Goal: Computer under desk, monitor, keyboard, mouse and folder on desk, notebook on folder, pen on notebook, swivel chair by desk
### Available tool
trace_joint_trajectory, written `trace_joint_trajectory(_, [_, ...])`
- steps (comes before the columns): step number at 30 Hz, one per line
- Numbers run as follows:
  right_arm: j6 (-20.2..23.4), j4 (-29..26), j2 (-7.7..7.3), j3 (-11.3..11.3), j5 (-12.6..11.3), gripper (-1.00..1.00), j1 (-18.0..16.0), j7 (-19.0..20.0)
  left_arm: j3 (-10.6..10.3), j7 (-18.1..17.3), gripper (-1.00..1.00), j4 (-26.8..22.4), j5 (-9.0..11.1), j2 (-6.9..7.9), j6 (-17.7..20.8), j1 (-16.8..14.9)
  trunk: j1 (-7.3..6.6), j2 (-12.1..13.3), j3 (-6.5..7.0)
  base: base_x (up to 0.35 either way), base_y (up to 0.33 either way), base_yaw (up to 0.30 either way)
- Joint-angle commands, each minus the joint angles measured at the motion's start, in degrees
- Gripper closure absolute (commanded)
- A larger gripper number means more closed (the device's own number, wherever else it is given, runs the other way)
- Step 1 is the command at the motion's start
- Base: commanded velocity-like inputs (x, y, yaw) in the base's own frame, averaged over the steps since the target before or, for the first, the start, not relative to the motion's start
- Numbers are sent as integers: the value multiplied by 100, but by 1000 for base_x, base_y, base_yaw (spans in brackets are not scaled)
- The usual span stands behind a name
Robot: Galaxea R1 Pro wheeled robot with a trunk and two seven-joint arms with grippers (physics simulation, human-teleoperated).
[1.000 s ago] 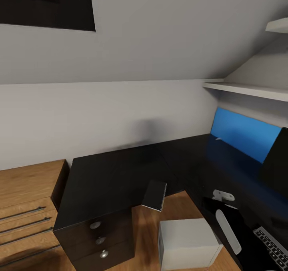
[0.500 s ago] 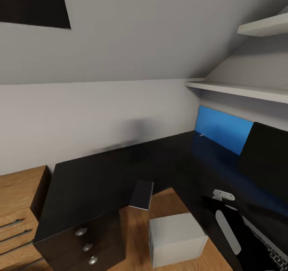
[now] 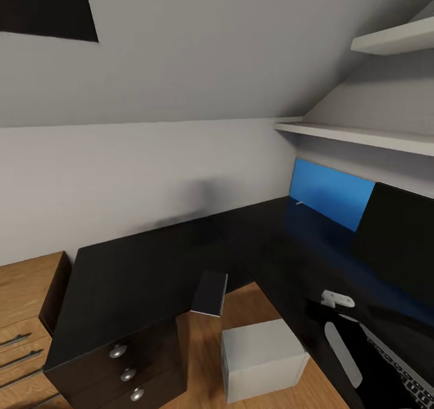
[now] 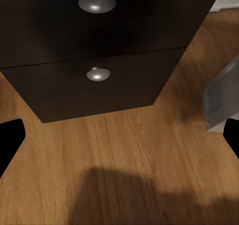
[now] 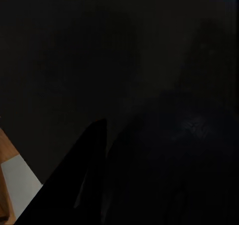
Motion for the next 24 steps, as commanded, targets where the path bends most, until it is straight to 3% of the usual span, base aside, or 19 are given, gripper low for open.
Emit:
trace_joint_trajectory(1, [-5, 7, -12, 15, -59, 100, -4, -40, 51, -14, -100, -1, -53, -2, -14, -4, 0, -5, -7, 0, 0, 0])
trace_joint_trajectory(19, [-375, 36, 13, 41, -66, 100, -4, -57, 52, -14, -100, -1, -53, -2, -15, -4, 0, -5, -6, 0, 0, -2])
trace_joint_trajectory(24, [-383, 32, 20, 65, -66, 100, -4, -58, 52, -14, -100, -1, -53, -2, -12, -3, 0, -5, 5, 0, 0, -157])
